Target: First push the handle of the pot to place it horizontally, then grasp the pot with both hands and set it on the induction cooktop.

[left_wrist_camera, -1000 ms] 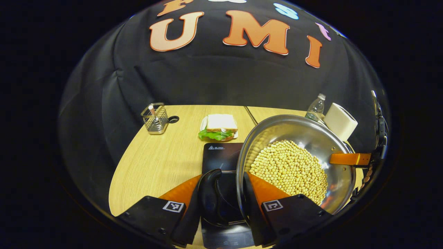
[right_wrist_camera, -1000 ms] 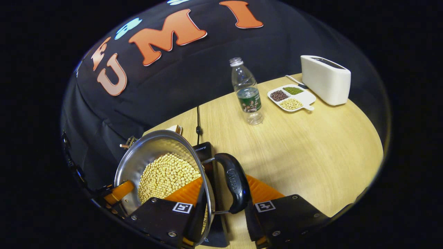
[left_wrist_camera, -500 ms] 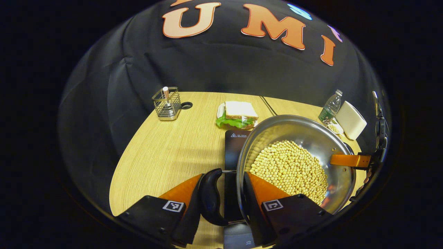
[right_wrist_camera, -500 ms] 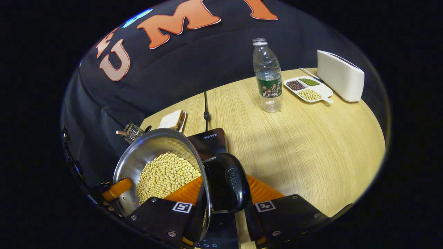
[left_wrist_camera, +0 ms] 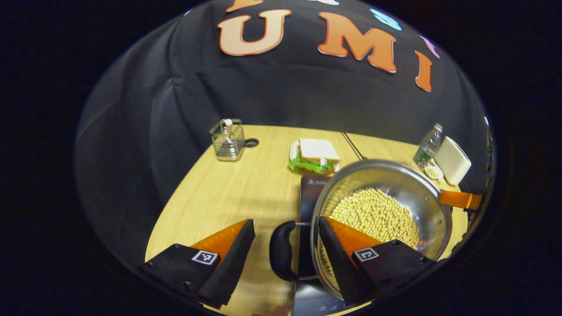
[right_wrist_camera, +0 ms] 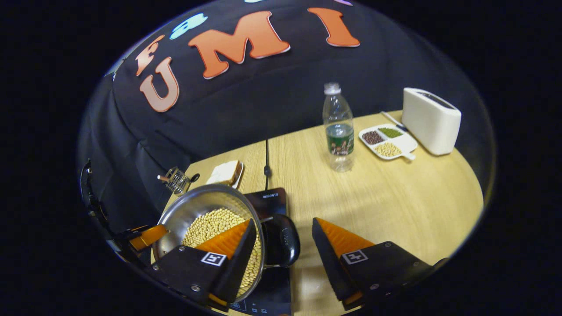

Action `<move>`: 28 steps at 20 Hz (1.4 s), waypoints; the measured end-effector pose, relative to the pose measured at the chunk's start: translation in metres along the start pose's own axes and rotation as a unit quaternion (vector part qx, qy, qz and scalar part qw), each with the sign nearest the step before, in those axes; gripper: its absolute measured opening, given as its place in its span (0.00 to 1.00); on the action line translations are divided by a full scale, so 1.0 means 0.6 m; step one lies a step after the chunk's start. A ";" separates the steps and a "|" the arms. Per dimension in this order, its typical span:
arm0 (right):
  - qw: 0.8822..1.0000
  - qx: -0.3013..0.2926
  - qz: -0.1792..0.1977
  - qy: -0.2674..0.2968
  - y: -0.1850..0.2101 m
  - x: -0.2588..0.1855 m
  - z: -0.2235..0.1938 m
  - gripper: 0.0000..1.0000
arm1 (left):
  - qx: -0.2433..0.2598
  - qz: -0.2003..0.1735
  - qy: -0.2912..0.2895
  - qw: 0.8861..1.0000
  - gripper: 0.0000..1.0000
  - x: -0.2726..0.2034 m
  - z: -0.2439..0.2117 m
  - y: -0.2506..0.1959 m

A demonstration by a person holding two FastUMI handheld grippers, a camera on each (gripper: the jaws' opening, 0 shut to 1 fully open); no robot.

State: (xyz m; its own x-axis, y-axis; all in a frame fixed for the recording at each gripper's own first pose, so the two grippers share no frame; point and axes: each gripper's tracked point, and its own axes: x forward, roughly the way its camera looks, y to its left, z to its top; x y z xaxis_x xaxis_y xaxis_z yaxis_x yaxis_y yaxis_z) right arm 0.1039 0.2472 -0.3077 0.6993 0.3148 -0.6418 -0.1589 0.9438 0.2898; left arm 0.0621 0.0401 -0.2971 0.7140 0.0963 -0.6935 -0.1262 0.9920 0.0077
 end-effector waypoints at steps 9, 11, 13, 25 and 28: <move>0.982 -0.024 -0.028 -0.187 -0.122 -0.258 0.195 0.95 | -0.033 -0.005 -0.247 0.968 0.90 -0.290 0.275 -0.047; 0.970 -0.050 -0.052 -0.234 -0.162 -0.317 0.234 0.95 | -0.031 -0.015 -0.277 0.960 0.94 -0.343 0.313 -0.067; 0.959 -0.070 -0.063 -0.266 -0.176 -0.370 0.255 0.95 | -0.024 -0.032 -0.298 0.954 0.94 -0.392 0.331 -0.114; 0.935 -0.119 -0.025 -0.335 -0.153 -0.515 0.270 1.00 | 0.012 -0.094 -0.367 0.925 0.97 -0.541 0.362 -0.256; 0.935 -0.117 -0.019 -0.334 -0.147 -0.523 0.270 0.95 | 0.014 -0.106 -0.366 0.925 0.94 -0.550 0.358 -0.273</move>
State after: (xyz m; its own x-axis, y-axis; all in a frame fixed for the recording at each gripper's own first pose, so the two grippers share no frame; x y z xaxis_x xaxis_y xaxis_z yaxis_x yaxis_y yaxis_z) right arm 0.0112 0.0488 -0.0168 0.9744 0.2216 -0.0389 -0.2190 0.9737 0.0626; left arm -0.0051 -0.1363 0.0849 0.9967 -0.0808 -0.0089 0.0803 0.9957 -0.0461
